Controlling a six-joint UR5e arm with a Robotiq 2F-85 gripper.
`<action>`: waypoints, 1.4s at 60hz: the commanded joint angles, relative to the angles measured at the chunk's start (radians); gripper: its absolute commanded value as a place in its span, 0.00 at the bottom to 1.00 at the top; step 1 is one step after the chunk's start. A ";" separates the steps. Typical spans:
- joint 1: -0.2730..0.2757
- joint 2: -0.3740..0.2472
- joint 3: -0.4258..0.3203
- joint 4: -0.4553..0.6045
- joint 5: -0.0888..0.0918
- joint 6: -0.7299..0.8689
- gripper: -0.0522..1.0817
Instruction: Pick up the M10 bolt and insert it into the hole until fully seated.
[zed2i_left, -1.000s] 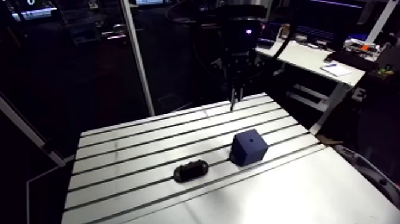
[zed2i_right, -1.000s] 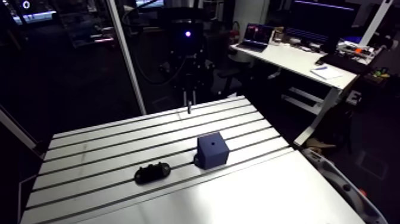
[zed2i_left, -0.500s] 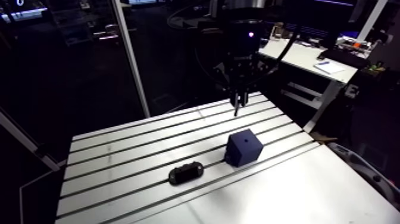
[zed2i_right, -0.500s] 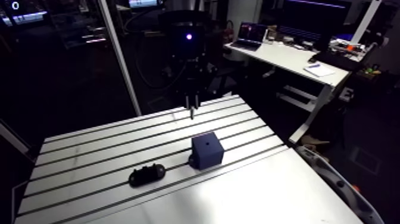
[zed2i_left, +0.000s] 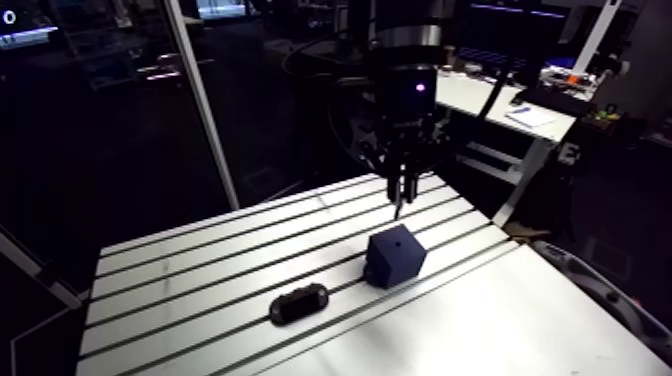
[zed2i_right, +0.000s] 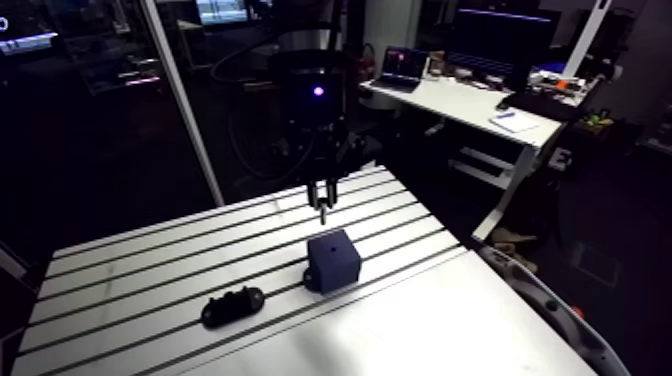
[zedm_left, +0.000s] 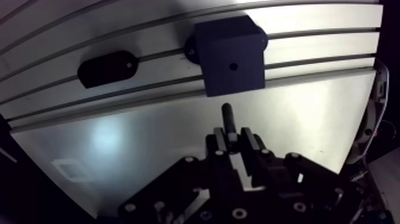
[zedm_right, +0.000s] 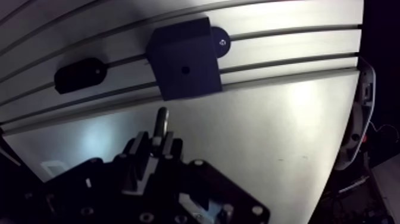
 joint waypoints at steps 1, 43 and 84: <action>-0.017 -0.010 0.030 -0.045 0.001 -0.011 1.00; -0.041 0.004 0.060 -0.102 -0.003 -0.013 1.00; -0.040 0.028 0.070 -0.102 0.001 -0.008 1.00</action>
